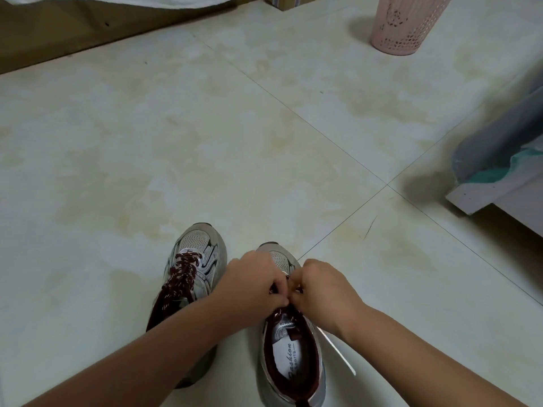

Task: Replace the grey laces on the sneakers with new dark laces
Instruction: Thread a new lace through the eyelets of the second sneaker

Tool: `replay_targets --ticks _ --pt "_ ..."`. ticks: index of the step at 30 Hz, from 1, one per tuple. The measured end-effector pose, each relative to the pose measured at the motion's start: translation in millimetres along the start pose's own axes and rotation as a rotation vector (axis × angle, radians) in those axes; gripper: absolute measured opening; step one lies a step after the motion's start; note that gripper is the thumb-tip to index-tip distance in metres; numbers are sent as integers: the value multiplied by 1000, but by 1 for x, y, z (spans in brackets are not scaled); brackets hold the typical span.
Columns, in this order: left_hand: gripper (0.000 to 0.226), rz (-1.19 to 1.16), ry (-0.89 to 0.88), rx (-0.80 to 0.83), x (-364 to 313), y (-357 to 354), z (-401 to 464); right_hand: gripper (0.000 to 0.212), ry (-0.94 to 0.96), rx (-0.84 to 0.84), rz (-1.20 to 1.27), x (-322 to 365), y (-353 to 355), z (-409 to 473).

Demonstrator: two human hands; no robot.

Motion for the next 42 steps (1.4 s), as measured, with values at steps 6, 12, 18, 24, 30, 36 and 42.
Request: replay_targets --ticks 6,12,18,24,30,36,42 --pt "21 434 117 65 -18 -7 12 14 14 184 -150 6 0 17" --pt "6 449 81 216 -15 -8 5 12 65 255 -72 4 -14 7" --pt "25 -23 18 235 12 -20 -13 26 -38 198 346 -17 -23 -8" --pt "23 -797 367 279 44 -27 -33 26 -277 39 938 -36 -28 -28" --pt "23 -1009 463 273 34 -26 -31 18 -332 -2 1022 -32 -27 -29" --pt "27 -514 269 152 27 -26 -21 34 -212 7 632 -17 -23 -12" --pt "19 -618 392 20 34 -36 -23 20 -270 -146 692 -22 -32 -21"
Point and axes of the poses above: each hand's wrist, its own z-axis towards the middle knuckle, its own y-axis out of the back of the hand, x = y × z, the point moved 1 cm from there along z, towards the middle knuckle, and after that the axes turned 9 degrees about y, right-handed, at the moved point
